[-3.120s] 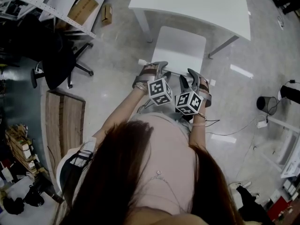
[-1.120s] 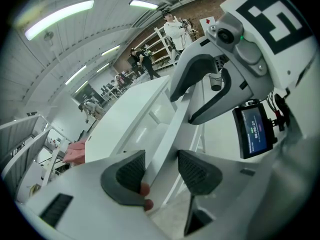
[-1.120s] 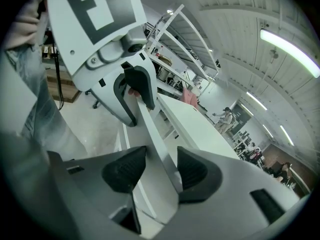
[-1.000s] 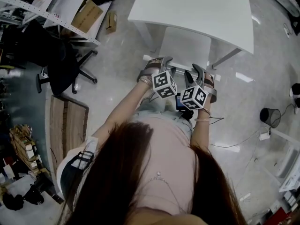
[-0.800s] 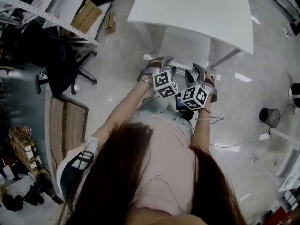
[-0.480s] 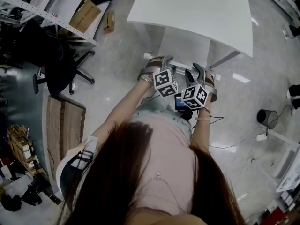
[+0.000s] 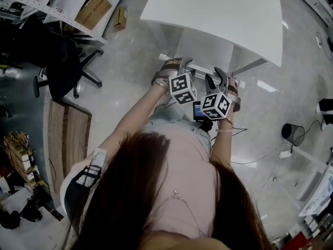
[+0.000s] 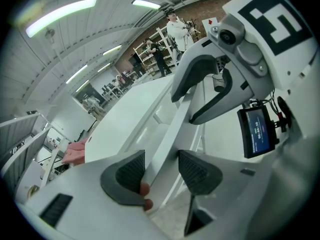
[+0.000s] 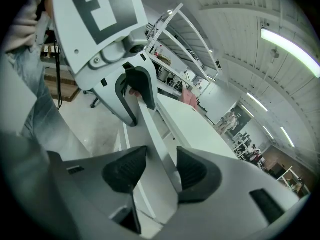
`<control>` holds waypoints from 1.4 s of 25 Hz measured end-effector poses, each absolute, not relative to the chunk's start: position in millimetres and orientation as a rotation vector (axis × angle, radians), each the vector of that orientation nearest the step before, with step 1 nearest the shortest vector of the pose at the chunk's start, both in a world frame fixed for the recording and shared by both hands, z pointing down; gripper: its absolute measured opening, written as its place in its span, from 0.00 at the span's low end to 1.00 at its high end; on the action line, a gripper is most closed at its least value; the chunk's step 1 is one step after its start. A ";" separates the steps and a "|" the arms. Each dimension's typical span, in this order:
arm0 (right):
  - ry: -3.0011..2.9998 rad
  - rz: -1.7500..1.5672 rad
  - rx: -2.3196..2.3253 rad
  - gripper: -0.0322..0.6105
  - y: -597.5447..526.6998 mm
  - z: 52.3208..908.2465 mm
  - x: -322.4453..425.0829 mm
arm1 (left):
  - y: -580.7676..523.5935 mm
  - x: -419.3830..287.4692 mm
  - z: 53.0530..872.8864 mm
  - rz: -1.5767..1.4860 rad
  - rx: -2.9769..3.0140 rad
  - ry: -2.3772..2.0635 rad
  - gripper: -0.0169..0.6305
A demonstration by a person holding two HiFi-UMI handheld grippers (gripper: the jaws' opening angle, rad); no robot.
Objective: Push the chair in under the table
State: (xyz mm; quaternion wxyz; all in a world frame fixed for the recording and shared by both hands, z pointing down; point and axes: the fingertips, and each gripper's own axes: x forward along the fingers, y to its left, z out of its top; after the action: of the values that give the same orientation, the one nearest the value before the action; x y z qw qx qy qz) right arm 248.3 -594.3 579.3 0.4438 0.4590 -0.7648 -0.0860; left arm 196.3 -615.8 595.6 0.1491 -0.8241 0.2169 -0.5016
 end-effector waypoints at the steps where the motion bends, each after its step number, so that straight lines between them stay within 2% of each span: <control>1: -1.896 -0.213 1.137 0.37 -595.3 579.9 248.9 | -616.7 196.9 596.3 -1.444 -2.370 0.623 0.35; 35: -1.907 -0.170 1.126 0.37 -658.1 581.5 286.8 | -678.6 233.6 598.5 -1.472 -2.367 0.622 0.35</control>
State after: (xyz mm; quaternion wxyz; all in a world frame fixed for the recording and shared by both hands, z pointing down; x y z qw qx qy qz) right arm 286.8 -658.1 581.5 0.4442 0.4543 -0.7691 -0.0685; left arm 233.6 -678.6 598.5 0.1423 -0.8203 0.2157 -0.5103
